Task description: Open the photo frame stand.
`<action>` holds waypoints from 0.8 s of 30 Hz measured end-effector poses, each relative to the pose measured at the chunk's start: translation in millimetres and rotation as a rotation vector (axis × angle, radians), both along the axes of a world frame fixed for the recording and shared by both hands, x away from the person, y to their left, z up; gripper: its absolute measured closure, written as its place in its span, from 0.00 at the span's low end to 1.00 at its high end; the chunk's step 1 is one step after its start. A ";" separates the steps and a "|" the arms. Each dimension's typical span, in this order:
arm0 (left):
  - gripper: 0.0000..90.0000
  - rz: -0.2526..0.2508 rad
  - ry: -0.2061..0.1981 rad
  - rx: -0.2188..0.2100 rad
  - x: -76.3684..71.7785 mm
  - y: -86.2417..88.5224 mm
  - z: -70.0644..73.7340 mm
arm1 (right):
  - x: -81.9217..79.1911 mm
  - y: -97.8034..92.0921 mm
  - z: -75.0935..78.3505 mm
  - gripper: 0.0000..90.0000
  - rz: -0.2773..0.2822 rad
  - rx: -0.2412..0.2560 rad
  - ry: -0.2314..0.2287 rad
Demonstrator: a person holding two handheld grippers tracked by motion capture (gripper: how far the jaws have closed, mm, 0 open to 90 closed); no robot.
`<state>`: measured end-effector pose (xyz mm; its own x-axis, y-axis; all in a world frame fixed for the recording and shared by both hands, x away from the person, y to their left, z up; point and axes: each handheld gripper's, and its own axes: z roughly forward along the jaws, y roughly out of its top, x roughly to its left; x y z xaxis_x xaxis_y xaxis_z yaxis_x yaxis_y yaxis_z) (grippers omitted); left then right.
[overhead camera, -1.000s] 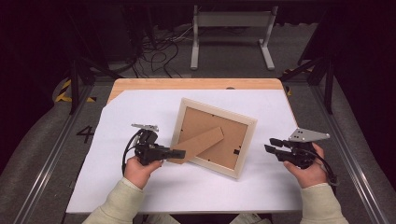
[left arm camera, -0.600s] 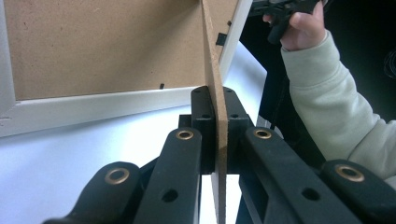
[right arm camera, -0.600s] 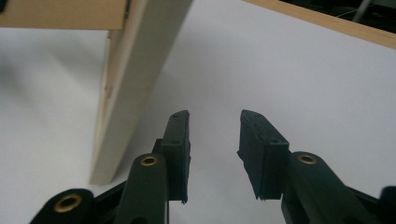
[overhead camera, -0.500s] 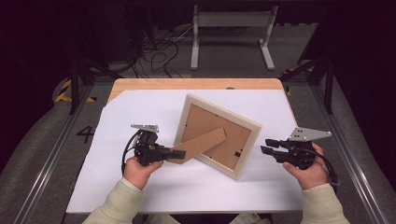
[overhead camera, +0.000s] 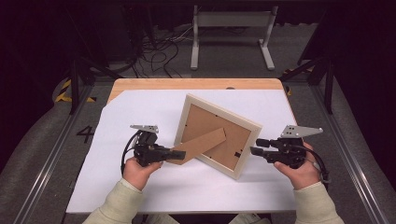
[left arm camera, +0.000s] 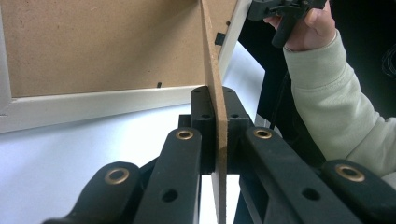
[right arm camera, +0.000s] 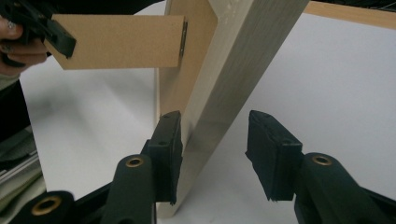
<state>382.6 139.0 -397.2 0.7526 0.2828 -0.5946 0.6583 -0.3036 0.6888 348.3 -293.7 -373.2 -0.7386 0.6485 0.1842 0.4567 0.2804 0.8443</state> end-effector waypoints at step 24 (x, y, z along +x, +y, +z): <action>0.97 0.004 -0.076 0.006 -6.5 2.3 8.7 | -6.2 21.4 9.4 0.79 -0.014 0.011 -0.044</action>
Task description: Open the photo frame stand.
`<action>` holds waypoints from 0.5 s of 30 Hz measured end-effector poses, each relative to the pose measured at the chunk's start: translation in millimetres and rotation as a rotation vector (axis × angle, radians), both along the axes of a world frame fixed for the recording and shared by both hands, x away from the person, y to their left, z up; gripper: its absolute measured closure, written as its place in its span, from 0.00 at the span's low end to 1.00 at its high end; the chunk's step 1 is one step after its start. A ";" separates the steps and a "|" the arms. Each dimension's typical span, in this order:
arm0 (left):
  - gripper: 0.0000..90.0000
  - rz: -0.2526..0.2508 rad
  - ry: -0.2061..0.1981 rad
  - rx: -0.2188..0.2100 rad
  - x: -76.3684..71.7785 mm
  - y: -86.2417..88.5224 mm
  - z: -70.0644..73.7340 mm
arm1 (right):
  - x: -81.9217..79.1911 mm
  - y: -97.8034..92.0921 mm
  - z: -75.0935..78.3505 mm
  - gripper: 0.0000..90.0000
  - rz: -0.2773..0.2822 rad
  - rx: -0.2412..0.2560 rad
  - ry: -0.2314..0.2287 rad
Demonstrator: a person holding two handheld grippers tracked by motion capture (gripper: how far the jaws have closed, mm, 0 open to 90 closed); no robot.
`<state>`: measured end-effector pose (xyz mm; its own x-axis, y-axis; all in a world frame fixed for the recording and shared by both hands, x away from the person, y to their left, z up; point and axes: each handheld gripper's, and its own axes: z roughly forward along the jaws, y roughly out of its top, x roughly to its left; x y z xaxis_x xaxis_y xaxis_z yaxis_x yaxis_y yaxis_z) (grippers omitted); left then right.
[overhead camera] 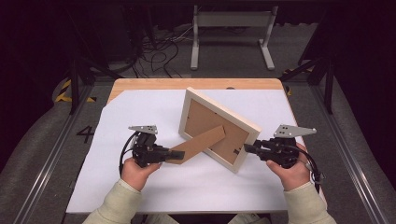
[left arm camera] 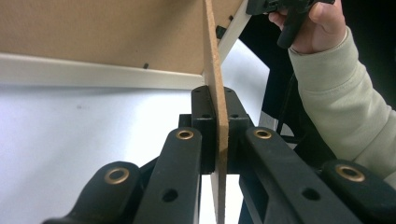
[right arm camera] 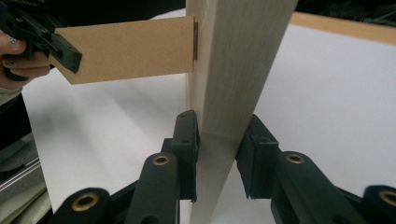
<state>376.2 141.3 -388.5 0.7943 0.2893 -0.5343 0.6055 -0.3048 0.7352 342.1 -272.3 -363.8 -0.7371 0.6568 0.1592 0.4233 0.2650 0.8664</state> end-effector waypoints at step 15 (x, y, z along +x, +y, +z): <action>0.81 -0.008 -0.032 0.054 4.4 -11.8 -12.3 | -16.8 6.9 16.8 0.80 -0.044 -0.083 -0.183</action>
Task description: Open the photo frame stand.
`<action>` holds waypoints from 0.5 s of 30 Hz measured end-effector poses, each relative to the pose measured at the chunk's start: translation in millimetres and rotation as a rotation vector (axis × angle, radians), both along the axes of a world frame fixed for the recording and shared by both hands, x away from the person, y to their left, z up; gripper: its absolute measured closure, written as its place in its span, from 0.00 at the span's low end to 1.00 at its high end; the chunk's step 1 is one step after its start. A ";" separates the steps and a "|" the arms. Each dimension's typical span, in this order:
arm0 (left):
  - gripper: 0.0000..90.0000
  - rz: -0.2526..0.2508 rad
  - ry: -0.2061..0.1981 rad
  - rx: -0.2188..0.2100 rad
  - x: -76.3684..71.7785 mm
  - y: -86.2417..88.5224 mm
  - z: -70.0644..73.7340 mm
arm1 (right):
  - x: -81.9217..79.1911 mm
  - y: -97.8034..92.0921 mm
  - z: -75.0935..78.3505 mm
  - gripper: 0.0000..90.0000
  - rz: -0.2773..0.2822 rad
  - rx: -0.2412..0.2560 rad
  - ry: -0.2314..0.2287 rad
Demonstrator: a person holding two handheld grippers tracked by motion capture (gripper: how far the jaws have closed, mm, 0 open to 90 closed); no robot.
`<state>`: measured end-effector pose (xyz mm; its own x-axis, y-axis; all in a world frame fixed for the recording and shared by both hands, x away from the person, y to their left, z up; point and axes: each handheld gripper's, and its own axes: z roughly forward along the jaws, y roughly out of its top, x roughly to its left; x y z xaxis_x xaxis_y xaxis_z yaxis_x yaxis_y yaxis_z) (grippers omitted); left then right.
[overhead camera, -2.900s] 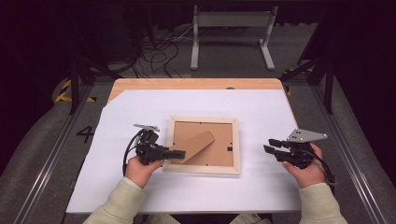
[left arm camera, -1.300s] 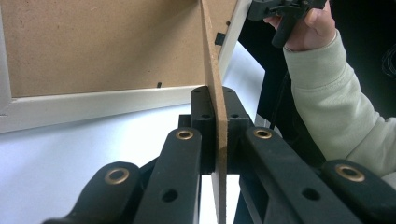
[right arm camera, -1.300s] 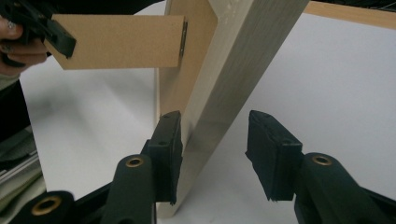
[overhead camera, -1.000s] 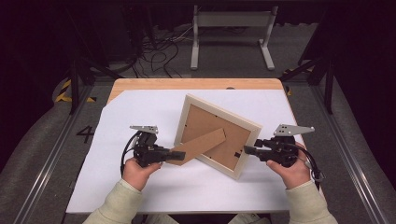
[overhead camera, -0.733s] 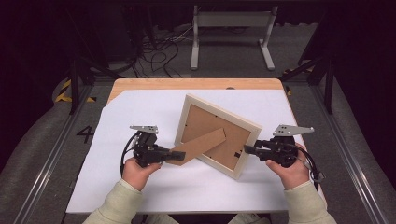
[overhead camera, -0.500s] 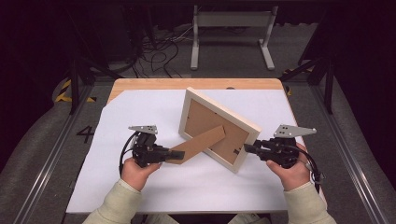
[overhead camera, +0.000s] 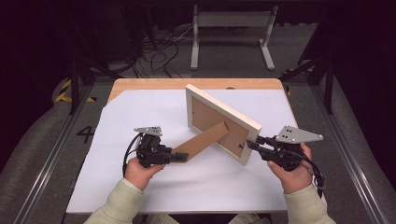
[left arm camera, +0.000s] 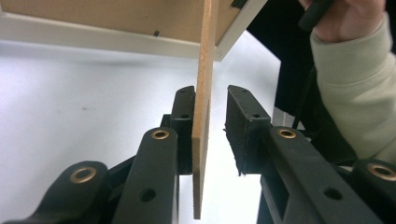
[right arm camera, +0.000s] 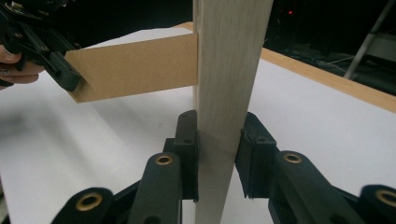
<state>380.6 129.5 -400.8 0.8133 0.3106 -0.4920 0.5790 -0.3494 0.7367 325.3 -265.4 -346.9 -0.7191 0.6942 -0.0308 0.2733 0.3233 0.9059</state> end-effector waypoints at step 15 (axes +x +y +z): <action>0.75 0.013 -0.021 0.069 9.4 -6.2 -17.8 | -7.7 12.2 -5.3 0.80 -0.030 -0.120 -0.123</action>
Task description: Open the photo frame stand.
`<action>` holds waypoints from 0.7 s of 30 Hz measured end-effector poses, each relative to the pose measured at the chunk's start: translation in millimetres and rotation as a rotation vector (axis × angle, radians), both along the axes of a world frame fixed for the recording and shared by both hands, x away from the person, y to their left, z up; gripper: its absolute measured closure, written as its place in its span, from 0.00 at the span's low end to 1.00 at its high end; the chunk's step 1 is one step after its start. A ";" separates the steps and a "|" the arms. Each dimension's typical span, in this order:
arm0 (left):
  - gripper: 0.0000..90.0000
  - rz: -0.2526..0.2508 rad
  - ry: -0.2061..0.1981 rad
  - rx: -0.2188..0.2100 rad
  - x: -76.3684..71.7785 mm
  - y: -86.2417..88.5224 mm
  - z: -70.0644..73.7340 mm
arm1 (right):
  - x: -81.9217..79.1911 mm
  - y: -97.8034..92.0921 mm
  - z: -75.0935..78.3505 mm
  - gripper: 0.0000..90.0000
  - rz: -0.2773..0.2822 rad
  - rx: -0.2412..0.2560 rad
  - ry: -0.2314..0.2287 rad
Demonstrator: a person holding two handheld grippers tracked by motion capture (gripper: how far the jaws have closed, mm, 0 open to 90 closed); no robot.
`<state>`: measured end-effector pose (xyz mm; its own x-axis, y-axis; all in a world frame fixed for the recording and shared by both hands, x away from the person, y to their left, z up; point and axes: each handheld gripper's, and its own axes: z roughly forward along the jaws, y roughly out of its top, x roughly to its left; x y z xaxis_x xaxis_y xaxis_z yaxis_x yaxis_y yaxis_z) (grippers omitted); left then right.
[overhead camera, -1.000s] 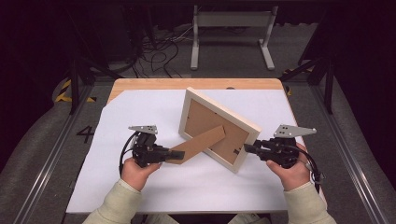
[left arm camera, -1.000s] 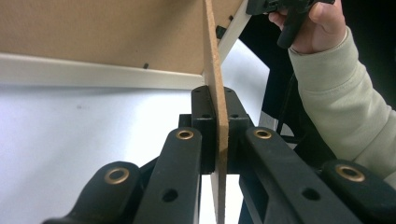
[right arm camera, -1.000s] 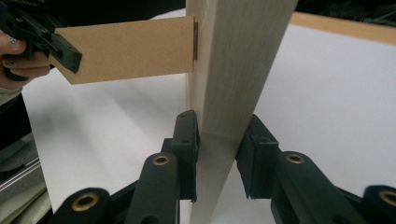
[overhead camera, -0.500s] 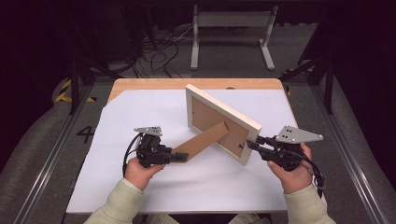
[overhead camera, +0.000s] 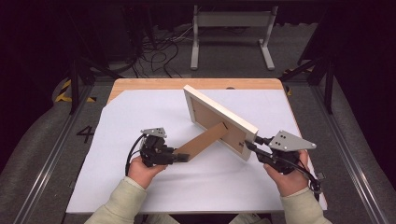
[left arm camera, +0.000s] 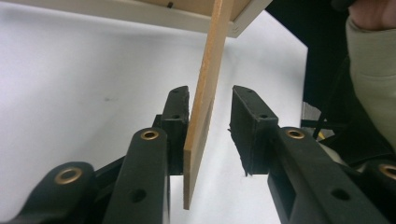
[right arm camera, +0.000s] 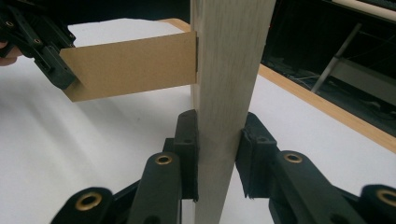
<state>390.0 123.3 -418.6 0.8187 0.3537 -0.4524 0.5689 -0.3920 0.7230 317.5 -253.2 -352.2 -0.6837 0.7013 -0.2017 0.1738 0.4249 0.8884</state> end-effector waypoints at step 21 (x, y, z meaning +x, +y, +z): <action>0.61 0.007 -0.013 0.054 9.2 1.3 -22.8 | -1.7 8.4 -17.0 0.80 0.032 -0.115 -0.022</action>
<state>399.2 124.6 -441.4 0.8220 0.3827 -0.4217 0.5621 -0.4268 0.7084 315.9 -244.8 -369.2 -0.7000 0.6507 -0.2942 0.1398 0.5288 0.8371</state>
